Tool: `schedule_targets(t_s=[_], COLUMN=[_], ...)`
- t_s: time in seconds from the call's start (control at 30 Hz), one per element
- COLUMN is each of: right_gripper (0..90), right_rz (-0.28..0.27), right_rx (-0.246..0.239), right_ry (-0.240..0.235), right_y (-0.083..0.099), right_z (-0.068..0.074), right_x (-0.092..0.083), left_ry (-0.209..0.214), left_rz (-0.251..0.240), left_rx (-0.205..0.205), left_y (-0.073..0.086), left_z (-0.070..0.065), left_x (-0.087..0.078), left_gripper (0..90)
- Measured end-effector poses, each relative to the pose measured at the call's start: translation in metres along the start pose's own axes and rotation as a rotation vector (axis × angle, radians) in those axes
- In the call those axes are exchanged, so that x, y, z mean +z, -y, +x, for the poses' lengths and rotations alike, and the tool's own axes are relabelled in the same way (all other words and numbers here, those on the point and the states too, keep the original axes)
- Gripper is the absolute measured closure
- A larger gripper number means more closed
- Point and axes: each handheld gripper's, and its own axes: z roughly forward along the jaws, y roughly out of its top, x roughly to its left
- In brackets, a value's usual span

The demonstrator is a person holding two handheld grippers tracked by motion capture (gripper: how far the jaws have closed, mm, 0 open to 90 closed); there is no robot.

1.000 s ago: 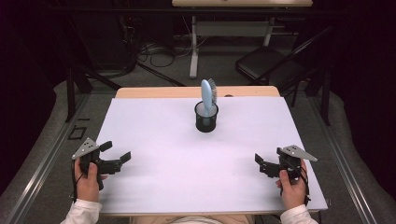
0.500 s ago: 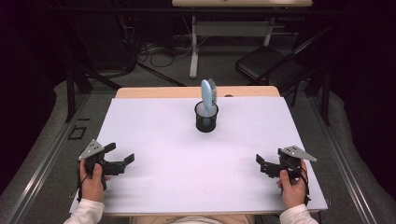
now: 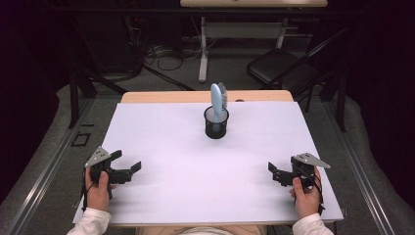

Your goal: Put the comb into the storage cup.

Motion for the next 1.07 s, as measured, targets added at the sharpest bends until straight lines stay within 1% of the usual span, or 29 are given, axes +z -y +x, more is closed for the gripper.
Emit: schedule_targets(t_s=[0.23,0.37,0.5,0.6,0.87,0.93,1.07], right_gripper=[6.0,6.0,6.0,6.0,6.0,6.1,6.0], right_rz=[0.003,0.008,0.001,0.011,0.012,0.018,0.012], right_rx=[0.006,0.003,-0.009,-0.009,0.001,-0.001,-0.004], right_ry=[0.002,0.003,0.005,0.003,0.002,0.000,0.000], right_y=[0.0002,0.0005,0.0005,0.0009,0.0014,0.0013,0.0008], right_z=[-0.0009,-0.0008,0.0006,0.0011,0.0003,0.0010,0.0020], right_x=[0.0002,0.0006,0.0010,0.0016,0.0020,0.0013,0.0008], left_ry=[0.000,-0.001,-0.001,-0.002,-0.006,-0.007,-0.006], left_rz=[0.001,0.000,0.002,0.002,0.002,-0.001,0.003], left_rx=[0.002,0.002,0.004,0.004,0.001,0.001,-0.001], left_y=[0.0001,0.0002,0.0003,0.0004,0.0006,0.0008,0.0007], left_z=[-0.0001,0.0001,0.0003,0.0003,0.0006,0.0010,0.0014], left_x=[0.0003,0.0004,0.0010,0.0012,0.0009,0.0008,0.0012], left_gripper=[0.5,0.5,0.5,0.5,0.5,0.5,0.5])
